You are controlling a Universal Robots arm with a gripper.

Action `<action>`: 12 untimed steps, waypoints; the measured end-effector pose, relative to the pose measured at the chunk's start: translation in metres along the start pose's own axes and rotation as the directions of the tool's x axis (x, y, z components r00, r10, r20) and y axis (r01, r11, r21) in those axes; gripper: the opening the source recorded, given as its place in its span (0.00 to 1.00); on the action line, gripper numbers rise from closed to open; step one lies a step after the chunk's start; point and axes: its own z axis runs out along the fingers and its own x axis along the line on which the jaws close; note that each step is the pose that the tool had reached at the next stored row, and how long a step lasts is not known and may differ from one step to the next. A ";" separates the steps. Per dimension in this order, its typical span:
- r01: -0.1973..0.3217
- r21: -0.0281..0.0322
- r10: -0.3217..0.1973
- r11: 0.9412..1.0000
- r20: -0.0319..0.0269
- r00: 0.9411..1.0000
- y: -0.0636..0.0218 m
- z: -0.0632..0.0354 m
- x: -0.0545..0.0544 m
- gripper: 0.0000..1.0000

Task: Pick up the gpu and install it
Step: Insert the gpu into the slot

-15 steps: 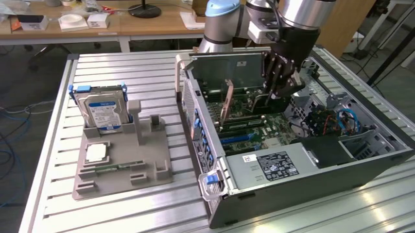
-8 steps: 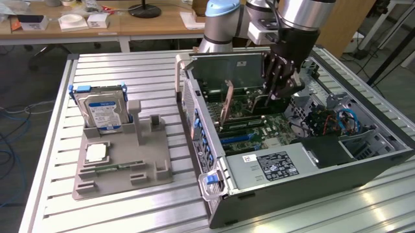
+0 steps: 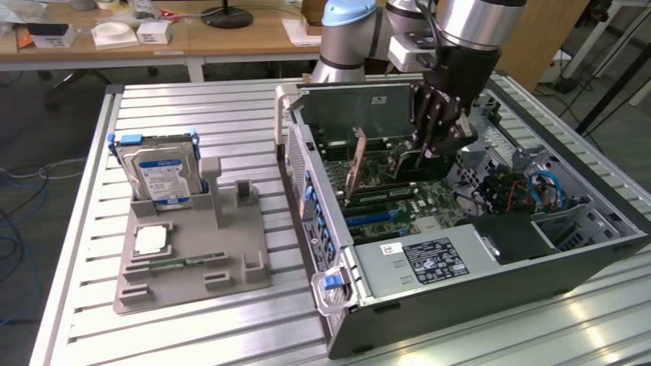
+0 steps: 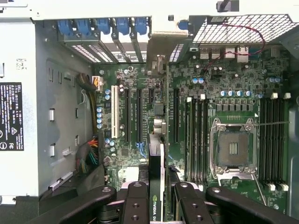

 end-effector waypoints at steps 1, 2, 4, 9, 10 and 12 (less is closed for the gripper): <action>0.000 0.000 0.000 1.000 0.000 1.000 0.0000 0.0002 0.000 0.26; 0.000 0.000 0.000 1.000 0.000 1.000 0.0000 0.0005 0.000 0.26; 0.000 0.000 0.000 1.000 -0.001 1.000 0.0000 0.0010 0.000 0.26; 0.000 0.000 0.000 1.000 -0.006 1.000 0.0000 0.0025 -0.001 0.26; 0.000 0.000 0.000 1.000 -0.007 1.000 0.0000 0.0028 -0.002 0.26; 0.000 0.000 0.000 1.000 -0.010 1.000 0.0000 0.0035 -0.002 0.26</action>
